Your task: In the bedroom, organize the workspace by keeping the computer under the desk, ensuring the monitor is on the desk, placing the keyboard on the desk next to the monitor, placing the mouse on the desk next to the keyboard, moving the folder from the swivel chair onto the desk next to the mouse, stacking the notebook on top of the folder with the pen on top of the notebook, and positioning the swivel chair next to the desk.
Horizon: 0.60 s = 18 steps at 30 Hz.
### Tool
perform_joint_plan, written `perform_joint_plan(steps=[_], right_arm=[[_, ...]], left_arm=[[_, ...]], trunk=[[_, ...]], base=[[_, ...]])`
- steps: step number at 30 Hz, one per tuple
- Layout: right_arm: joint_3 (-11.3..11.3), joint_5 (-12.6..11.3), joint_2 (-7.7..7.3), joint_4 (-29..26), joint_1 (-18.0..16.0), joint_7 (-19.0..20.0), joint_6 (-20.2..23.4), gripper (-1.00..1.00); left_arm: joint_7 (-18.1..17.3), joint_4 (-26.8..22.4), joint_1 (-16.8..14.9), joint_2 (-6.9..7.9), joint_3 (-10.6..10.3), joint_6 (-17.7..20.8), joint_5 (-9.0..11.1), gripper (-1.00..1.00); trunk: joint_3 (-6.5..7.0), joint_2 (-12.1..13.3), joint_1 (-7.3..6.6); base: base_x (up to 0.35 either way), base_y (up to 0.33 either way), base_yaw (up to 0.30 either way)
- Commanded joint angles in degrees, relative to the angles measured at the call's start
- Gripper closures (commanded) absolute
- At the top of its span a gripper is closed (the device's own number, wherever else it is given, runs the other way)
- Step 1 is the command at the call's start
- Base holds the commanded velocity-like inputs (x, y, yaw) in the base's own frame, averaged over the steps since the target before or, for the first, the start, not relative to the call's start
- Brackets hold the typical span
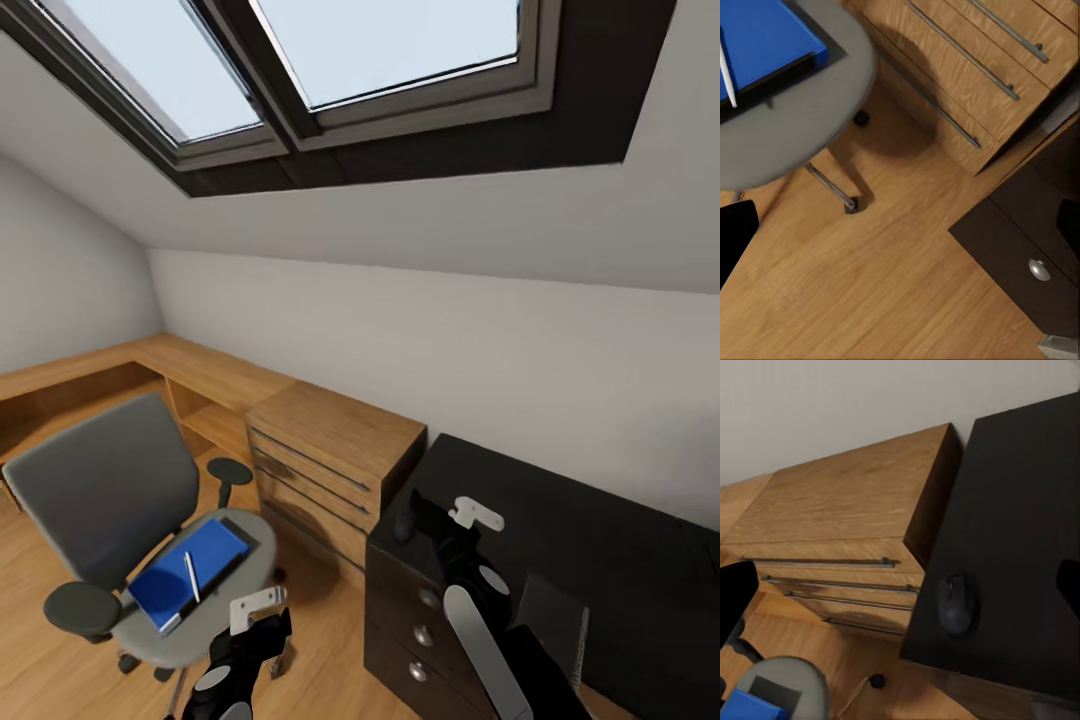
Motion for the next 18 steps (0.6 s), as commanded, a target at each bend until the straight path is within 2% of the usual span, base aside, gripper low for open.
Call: perform_joint_plan(steps=[1,6,11,16,18], right_arm=[[0.06,-0.21,0.02,-0.09,-0.05,-0.38,0.25,-1.0],[0.12,-0.19,-0.04,-0.11,-0.08,-0.33,0.24,-1.0],[0.13,-0.18,0.04,-0.09,-0.07,-0.34,0.18,-1.0],[0.21,-0.18,0.11,-0.06,-0.08,-0.51,0.21,-1.0],[0.54,0.14,0.05,0.2,-0.07,-0.38,0.24,-1.0]], left_arm=[[0.38,-0.15,-0.09,0.05,-0.12,0.27,0.1,-1.0],[0.62,-1.93,-0.09,0.32,-0.04,0.25,0.1,-1.0],[0.49,-2.66,-0.09,0.4,-0.05,-0.01,0.16,-1.0],[0.26,-2.84,-0.09,0.4,-0.1,-0.09,0.18,-1.0],[0.17,-3.24,-0.09,0.41,-0.13,-0.14,0.19,-1.0]], trunk=[[-0.1,-0.08,0.05],[-0.1,-0.08,0.05],[-0.1,-0.08,0.05],[-0.1,-0.08,0.05],[-0.1,-0.08,0.05]], base=[[0.288,-0.115,0.0],[0.299,-0.048,0.0],[0.316,0.059,0.012],[0.315,0.076,0.174],[0.114,0.013,0.064]])
